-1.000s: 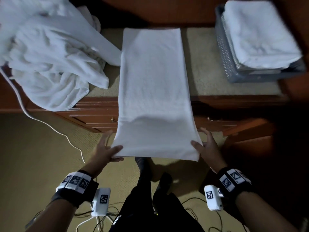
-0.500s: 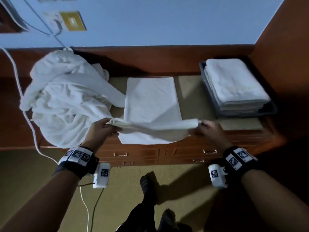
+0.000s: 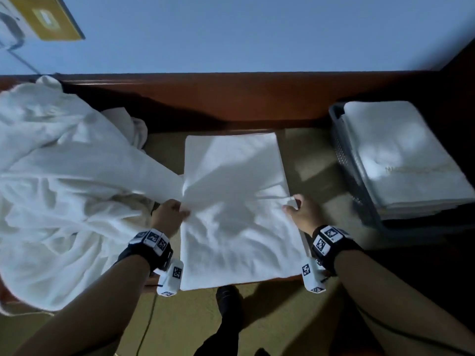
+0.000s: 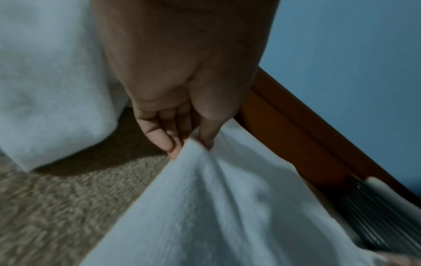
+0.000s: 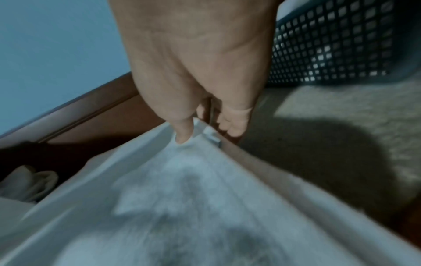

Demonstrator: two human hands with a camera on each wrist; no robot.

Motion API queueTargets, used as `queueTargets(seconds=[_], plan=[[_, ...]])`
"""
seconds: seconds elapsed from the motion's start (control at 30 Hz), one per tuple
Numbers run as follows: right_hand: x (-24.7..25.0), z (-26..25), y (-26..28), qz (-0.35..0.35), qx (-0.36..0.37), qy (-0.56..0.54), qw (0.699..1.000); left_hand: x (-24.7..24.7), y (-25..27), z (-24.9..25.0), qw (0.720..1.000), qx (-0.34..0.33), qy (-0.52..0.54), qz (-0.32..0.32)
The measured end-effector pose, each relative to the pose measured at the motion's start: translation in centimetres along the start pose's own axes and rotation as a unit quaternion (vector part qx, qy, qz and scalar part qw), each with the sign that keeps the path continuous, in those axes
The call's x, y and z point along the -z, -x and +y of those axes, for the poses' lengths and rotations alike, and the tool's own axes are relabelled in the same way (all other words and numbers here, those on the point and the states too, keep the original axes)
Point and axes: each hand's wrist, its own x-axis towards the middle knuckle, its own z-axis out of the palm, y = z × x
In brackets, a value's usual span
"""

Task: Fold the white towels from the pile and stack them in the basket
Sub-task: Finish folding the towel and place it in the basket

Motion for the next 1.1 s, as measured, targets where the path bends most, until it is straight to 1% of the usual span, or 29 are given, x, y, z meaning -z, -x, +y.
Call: queueTargets(seconds=[0.03,0.1,0.17,0.2,0.23,0.27,0.33,0.43,0.53,0.63,0.7,0.8,0.87,0.93,0.97,1.0,1.07,1.1], plan=[[-0.6,0.4,-0.2,0.012,-0.016,-0.013,1.000,-0.4,-0.5,-0.1,1.000,0.014,-0.016,0.001],[-1.5,1.2,-0.4,0.053,-0.048,-0.039,0.997,-0.9,-0.8,0.0,0.999,0.005,-0.031,0.028],[-1.9,1.6,-0.2,0.055,-0.070,-0.041,0.995,-1.2,-0.5,1.0,0.995,-0.056,-0.053,0.066],[-1.9,1.7,-0.2,0.044,-0.077,-0.034,0.995,-1.5,-0.3,2.0,0.990,-0.096,-0.066,0.074],[-1.9,1.6,-0.2,0.034,-0.079,-0.023,0.996,-2.0,0.1,3.2,0.986,-0.135,-0.073,0.069],[-1.8,1.4,-0.2,0.022,-0.078,-0.012,0.997,-2.6,0.4,4.6,0.981,-0.178,-0.066,0.051],[-1.5,0.8,0.0,0.007,-0.059,-0.009,0.998,-4.0,1.2,7.4,0.970,-0.243,-0.029,-0.011],[-0.6,0.2,0.7,-0.010,-0.003,-0.015,1.000,-6.7,2.1,11.1,0.946,-0.295,-0.018,-0.130],[0.4,-0.1,1.3,-0.046,0.045,-0.055,0.996,-8.8,2.0,14.2,0.919,-0.323,-0.064,-0.217],[0.7,0.4,1.1,-0.081,0.064,-0.115,0.988,-9.6,0.9,15.2,0.897,-0.309,-0.147,-0.279],[0.9,0.9,0.7,-0.097,0.067,-0.161,0.980,-8.8,-0.1,14.5,0.890,-0.279,-0.201,-0.299],[1.0,1.6,-0.6,-0.113,0.055,-0.187,0.974,-6.3,-1.7,12.8,0.890,-0.232,-0.252,-0.301],[0.8,1.7,-1.7,-0.119,0.025,-0.156,0.980,-4.3,-1.8,11.8,0.885,-0.212,-0.294,-0.292],[0.1,1.8,-3.1,-0.125,0.011,-0.115,0.985,-2.2,-1.6,10.7,0.884,-0.186,-0.328,-0.275],[0.0,1.7,-3.6,-0.132,0.019,-0.101,0.986,-1.1,-1.2,10.3,0.891,-0.169,-0.326,-0.269],[-0.2,1.6,-4.1,-0.138,0.017,-0.093,0.986,0.0,-1.0,9.5,0.904,-0.150,-0.308,-0.257],[-0.6,1.5,-4.7,-0.139,0.007,-0.100,0.985,1.9,-0.4,7.9,0.936,-0.135,-0.237,-0.223],[-0.7,1.2,-4.8,-0.129,0.004,-0.111,0.985,2.7,-0.1,7.0,0.950,-0.140,-0.195,-0.202]])
